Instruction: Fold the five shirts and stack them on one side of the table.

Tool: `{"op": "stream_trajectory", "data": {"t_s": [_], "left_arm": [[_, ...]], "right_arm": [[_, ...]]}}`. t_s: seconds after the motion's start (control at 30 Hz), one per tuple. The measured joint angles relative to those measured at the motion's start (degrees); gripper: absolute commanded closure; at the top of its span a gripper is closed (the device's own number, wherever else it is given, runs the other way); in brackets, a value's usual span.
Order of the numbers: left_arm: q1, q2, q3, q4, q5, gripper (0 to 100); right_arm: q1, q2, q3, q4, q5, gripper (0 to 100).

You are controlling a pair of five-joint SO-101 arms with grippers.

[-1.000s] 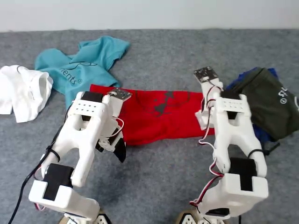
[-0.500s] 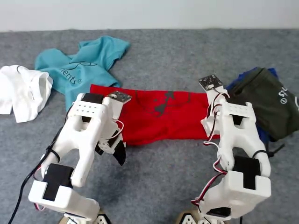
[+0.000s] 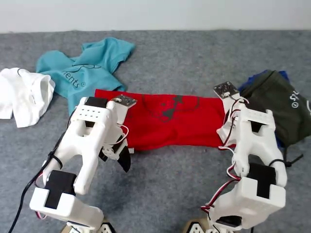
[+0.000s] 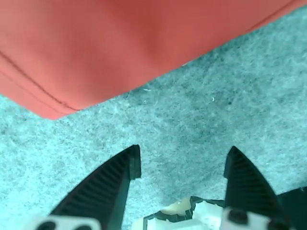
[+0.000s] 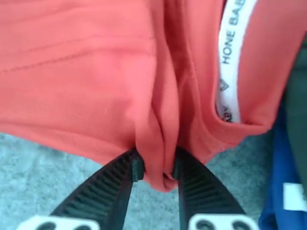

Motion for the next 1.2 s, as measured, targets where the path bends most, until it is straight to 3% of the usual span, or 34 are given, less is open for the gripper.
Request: {"op": "stream_trajectory", "data": {"t_s": [0.33, 0.77, 1.0, 1.2], "left_arm": [[-0.3, 0.0, -0.2, -0.4, 0.0, 72], [-4.3, 0.0, -12.1, -0.6, 0.0, 72], [-4.3, 2.9, -12.4, -8.1, 1.8, 72], [-4.3, 15.4, -14.5, -13.9, 6.3, 72]], "right_arm": [[0.1, -0.7, 2.6, 1.2, 0.4, 89.8], [0.1, -0.9, 3.3, 5.0, 2.9, 89.8], [0.1, -0.9, 3.3, 5.5, 3.3, 89.8], [0.1, -3.2, 4.7, 9.8, 5.0, 89.8]]}}
